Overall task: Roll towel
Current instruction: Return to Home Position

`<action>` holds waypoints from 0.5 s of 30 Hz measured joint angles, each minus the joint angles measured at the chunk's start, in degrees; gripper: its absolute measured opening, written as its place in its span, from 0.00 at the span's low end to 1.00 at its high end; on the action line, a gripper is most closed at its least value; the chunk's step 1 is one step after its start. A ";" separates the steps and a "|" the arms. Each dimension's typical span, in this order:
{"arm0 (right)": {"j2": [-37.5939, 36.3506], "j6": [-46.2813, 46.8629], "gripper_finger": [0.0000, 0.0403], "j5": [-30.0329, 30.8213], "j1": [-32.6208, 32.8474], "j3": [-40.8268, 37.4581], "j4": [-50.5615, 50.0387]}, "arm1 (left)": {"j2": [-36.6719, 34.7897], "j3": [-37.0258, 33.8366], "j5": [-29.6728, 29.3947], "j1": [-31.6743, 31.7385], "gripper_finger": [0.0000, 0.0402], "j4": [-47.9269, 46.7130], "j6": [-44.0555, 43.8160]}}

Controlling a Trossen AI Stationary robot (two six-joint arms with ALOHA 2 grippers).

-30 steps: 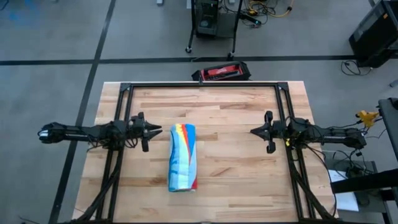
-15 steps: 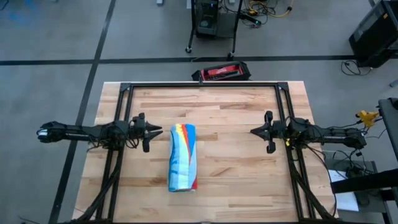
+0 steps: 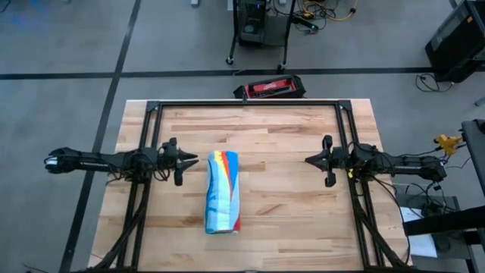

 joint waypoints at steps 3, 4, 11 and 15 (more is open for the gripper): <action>0.02 0.00 0.01 -0.02 0.00 0.00 0.00 | 0.11 0.00 -0.01 0.00 0.19 0.04 0.00; 0.00 0.00 0.01 0.00 0.00 0.00 0.00 | 0.13 0.00 0.01 0.00 0.19 -0.01 0.00; 0.01 0.00 0.01 -0.01 0.00 0.00 0.00 | 0.27 0.00 0.01 0.00 0.19 0.02 0.00; 0.00 0.00 0.01 -0.01 0.00 0.00 0.00 | 0.33 0.00 0.01 0.00 0.19 0.00 0.00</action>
